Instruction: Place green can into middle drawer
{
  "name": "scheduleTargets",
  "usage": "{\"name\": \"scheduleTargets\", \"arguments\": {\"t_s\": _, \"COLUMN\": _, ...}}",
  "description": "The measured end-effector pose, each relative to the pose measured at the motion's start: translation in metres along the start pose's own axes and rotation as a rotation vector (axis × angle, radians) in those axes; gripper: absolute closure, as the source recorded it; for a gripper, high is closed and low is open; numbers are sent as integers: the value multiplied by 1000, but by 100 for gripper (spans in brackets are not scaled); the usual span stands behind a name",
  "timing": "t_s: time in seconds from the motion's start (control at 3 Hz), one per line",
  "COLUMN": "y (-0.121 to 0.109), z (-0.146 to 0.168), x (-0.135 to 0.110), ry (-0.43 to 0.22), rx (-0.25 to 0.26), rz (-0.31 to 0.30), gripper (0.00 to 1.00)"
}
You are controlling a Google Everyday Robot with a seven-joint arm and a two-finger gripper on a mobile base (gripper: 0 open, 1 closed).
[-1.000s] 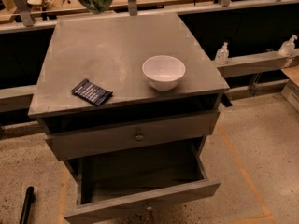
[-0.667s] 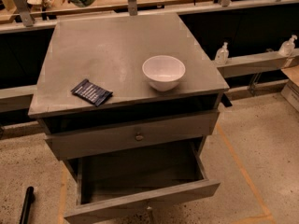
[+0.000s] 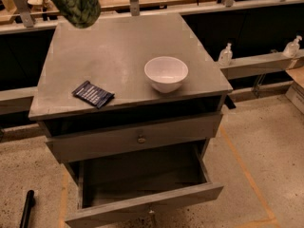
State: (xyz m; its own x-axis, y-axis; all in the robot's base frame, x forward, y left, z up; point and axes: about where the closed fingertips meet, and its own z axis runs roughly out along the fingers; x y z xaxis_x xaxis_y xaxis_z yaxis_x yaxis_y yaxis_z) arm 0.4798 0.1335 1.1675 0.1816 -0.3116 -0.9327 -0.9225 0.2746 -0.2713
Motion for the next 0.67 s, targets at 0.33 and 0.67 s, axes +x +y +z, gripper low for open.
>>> {"name": "scheduleTargets", "arguments": {"t_s": 0.33, "y": 57, "z": 19, "x": 16, "ry": -62, "rx": -62, "rz": 7, "gripper": 100}}
{"name": "scheduleTargets", "arguments": {"t_s": 0.67, "y": 119, "z": 34, "x": 41, "ry": -113, "rx": -144, "rz": 43, "gripper": 100}}
